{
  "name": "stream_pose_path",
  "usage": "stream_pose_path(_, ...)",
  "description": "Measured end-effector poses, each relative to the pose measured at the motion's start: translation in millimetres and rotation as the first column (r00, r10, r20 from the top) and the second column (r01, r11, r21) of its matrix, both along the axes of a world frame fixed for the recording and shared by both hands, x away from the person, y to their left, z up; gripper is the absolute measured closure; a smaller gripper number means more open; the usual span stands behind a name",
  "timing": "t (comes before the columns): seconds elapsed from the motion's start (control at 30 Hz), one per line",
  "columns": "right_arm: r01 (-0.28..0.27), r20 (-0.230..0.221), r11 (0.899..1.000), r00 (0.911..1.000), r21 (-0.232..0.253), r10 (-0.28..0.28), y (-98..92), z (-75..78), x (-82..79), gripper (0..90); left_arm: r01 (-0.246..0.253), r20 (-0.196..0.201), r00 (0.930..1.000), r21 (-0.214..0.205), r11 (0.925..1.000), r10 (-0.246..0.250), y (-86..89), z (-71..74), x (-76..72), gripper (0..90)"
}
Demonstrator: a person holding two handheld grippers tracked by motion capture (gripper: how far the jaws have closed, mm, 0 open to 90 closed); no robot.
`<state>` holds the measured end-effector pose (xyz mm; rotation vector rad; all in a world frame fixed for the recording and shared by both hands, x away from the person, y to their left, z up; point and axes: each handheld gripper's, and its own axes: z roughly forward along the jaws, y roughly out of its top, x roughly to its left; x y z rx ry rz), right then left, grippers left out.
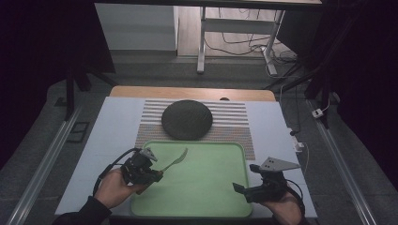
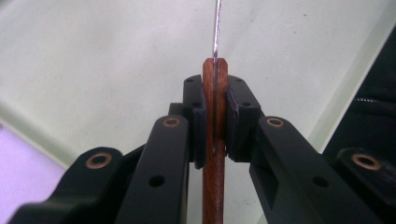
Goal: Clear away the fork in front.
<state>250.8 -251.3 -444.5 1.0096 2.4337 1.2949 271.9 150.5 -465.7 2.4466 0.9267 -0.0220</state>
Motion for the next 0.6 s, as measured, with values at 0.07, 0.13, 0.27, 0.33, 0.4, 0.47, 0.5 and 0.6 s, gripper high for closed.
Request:
stream_pose_path(0.07,0.015,0.008,1.0,0.9999,-0.008,-0.015,-2.2,-0.7,-2.9,3.9,-0.027,-0.004,0.9996,0.004,0.9996,0.027,1.4,-1.4,-1.4,79.8)
stream_pose_path(0.13,0.027,0.012,1.0,0.9996,-0.015,-0.027,-5.0,-1.4,-4.8,3.4,-0.062,-0.01,0.998,0.003,0.9981,0.062,3.8,-3.1,-2.9,79.8)
stream_pose_path(0.27,0.06,0.022,0.998,0.998,-0.026,-0.06,-12.0,-2.2,-8.4,3.0,-0.117,-0.026,0.9928,0.005,0.9931,0.117,7.1,-5.7,-4.2,79.8)
stream_pose_path(0.33,0.069,0.021,0.997,0.9974,-0.027,-0.069,-15.8,-2.4,-9.7,3.0,-0.138,-0.034,0.9898,0.009,0.9904,0.138,7.6,-6.6,-4.3,79.8)
stream_pose_path(0.4,0.077,0.02,0.997,0.9969,-0.026,-0.077,-18.8,-2.7,-11.4,3.0,-0.172,-0.053,0.9837,0.009,0.9851,0.172,8.9,-8.8,-4.1,79.7)
stream_pose_path(0.47,0.081,0.02,0.996,0.9966,-0.034,-0.08,-21.0,-2.9,-13.1,3.0,-0.219,-0.085,0.9719,0.014,0.9756,0.219,11.1,-13.4,-2.0,79.7)
stream_pose_path(0.5,0.081,0.023,0.996,0.9965,-0.043,-0.081,-21.9,-3.3,-13.7,3.1,-0.237,-0.093,0.9668,0.019,0.9712,0.238,11.9,-15.3,-1.0,79.7)
stream_pose_path(0.6,0.084,0.023,0.995,0.9963,-0.057,-0.082,-23.2,-4.5,-14.8,3.1,-0.262,-0.104,0.9588,0.041,0.9643,0.264,13.2,-19.8,1.5,79.7)
